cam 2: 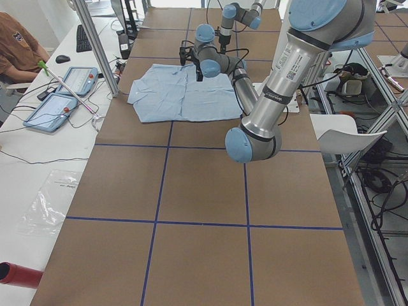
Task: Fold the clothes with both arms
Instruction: 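Move the right gripper to the shirt hem corner nearest it while left gripper withdraws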
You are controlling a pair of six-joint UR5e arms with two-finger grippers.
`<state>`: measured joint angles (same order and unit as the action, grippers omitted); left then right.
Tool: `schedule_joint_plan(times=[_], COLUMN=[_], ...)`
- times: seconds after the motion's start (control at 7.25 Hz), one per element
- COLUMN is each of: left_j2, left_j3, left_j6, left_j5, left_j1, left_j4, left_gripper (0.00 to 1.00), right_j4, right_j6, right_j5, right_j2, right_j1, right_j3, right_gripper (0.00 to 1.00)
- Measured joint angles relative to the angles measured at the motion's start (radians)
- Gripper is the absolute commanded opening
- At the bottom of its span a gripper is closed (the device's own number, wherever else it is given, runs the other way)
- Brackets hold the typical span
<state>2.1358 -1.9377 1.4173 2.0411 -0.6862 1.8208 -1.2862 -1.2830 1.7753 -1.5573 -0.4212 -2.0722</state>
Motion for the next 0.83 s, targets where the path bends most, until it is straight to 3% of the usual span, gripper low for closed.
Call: schedule_joint_plan(times=[0.14, 0.83], left_j2=[-0.002, 0.001], left_j3=[-0.01, -0.016], left_j6=[-0.002, -0.003], left_j5=[0.0, 0.002], left_j1=[0.001, 0.002], left_j4=[-0.005, -0.006], left_gripper=[0.99, 0.99], right_j4=[-0.001, -0.002], right_j6=[-0.003, -0.003], right_j5=[0.002, 0.099], right_j2=[-0.007, -0.039], right_j1=[0.015, 0.031], right_j3=[0.012, 0.038], right_gripper=[0.81, 0.6])
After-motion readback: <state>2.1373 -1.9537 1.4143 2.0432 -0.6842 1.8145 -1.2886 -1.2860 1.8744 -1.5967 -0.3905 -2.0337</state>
